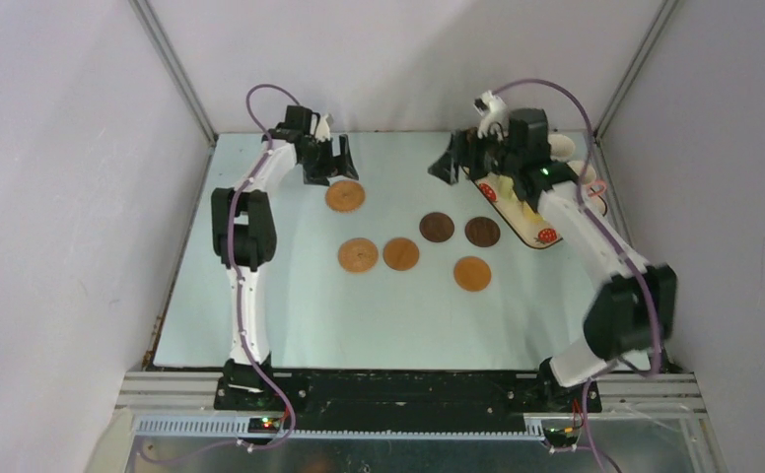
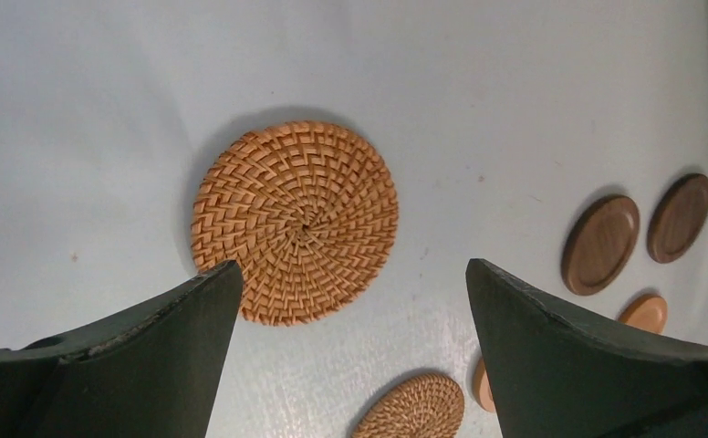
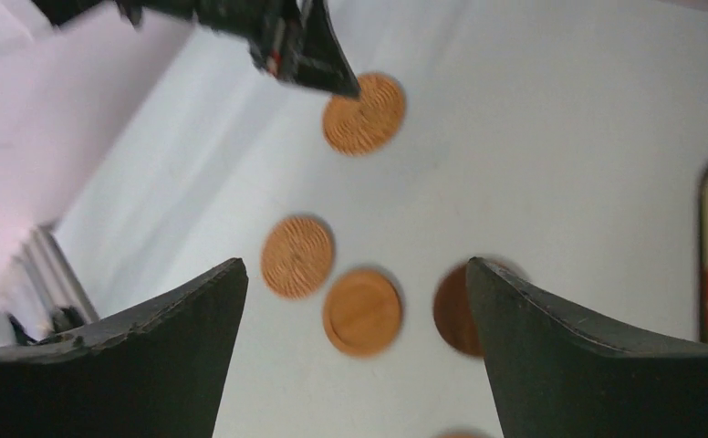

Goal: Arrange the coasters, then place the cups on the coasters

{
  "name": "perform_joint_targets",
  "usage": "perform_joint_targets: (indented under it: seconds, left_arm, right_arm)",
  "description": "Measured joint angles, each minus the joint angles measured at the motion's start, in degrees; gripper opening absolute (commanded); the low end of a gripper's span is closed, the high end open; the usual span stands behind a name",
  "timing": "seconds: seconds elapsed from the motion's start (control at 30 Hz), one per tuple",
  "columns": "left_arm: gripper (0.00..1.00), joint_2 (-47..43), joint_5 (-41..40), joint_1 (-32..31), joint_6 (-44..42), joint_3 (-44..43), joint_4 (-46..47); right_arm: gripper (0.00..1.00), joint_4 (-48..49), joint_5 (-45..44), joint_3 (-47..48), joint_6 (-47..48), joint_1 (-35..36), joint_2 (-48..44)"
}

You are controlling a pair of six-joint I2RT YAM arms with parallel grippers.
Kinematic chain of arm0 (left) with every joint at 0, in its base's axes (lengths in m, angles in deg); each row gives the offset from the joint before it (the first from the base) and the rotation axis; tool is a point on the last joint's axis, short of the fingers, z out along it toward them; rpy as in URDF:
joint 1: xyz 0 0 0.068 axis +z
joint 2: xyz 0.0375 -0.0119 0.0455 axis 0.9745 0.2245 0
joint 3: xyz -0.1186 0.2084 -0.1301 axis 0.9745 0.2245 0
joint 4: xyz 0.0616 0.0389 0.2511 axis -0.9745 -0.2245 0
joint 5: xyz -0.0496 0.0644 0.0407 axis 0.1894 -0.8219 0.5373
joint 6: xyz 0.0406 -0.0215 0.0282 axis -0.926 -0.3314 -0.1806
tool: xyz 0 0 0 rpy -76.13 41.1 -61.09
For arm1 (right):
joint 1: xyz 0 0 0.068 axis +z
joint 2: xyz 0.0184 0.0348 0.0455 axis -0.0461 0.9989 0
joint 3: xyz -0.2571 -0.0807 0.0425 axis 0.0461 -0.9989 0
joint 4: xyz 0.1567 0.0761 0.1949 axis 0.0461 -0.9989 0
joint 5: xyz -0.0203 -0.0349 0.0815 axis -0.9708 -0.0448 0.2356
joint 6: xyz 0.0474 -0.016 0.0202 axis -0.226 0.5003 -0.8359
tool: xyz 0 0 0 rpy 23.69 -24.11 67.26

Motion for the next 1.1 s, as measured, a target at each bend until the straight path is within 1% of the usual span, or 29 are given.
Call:
perform_joint_targets:
  seconds: [0.07, 0.13, 0.2, 0.23, 0.27, 0.33, 0.43, 0.53, 0.73, 0.9, 1.1]
  left_arm:
    - [1.0, 1.46, -0.46, -0.04, 0.59, 0.0, 0.13]
    - [1.0, 2.45, -0.94, -0.07, 1.6, 0.0, 0.55]
    - [1.0, 2.8, -1.25, 0.0, 2.58, 0.0, 1.16]
    - [1.0, 2.95, -1.36, 0.04, 3.06, -0.04, 1.51]
    - [1.0, 3.17, -1.57, 0.15, 3.63, -0.37, 1.84]
    - [1.0, 3.63, -2.14, 0.15, 4.57, -0.85, 2.49]
    - [1.0, 4.42, -2.97, 0.2, 5.77, -1.03, 2.93]
    - [1.0, 5.25, -3.69, 0.22, 7.02, -0.37, 3.32]
    - [1.0, 5.31, -4.22, 0.26, 8.24, -0.04, 4.09]
    - [1.0, 5.03, -4.2, 0.24, 9.05, 1.11, 5.27]
    - [1.0, 2.97, -4.0, 0.2, 10.08, 5.53, 9.53]
  right_arm:
    - [0.88, 1.05, 3.45, 6.21, -3.85, 0.0, 7.52]
    - [0.84, 1.33, 8.02, 14.78, -8.35, 0.11, 16.87]
    - [0.79, 1.22, 11.52, 24.59, -12.46, 0.33, 26.32]
    - [0.77, 0.94, 13.51, 30.97, -14.8, 0.44, 32.33]
    - [0.76, 1.38, 15.15, 36.39, -16.9, 0.61, 37.53]
    - [0.76, 2.67, 17.46, 41.97, -20.94, 0.79, 44.61]
    - [0.76, 2.97, 19.67, 44.48, -25.42, 1.2, 51.58]
    - [0.74, 4.59, 20.81, 46.16, -29.09, 1.75, 56.43]
    - [0.73, 12.57, 22.73, 47.95, -38.42, 3.06, 64.06]
    - [0.71, 15.17, 23.06, 47.98, -42.47, 4.46, 67.19]
    - [0.67, 15.87, 22.88, 48.3, -45.03, 6.45, 67.45]
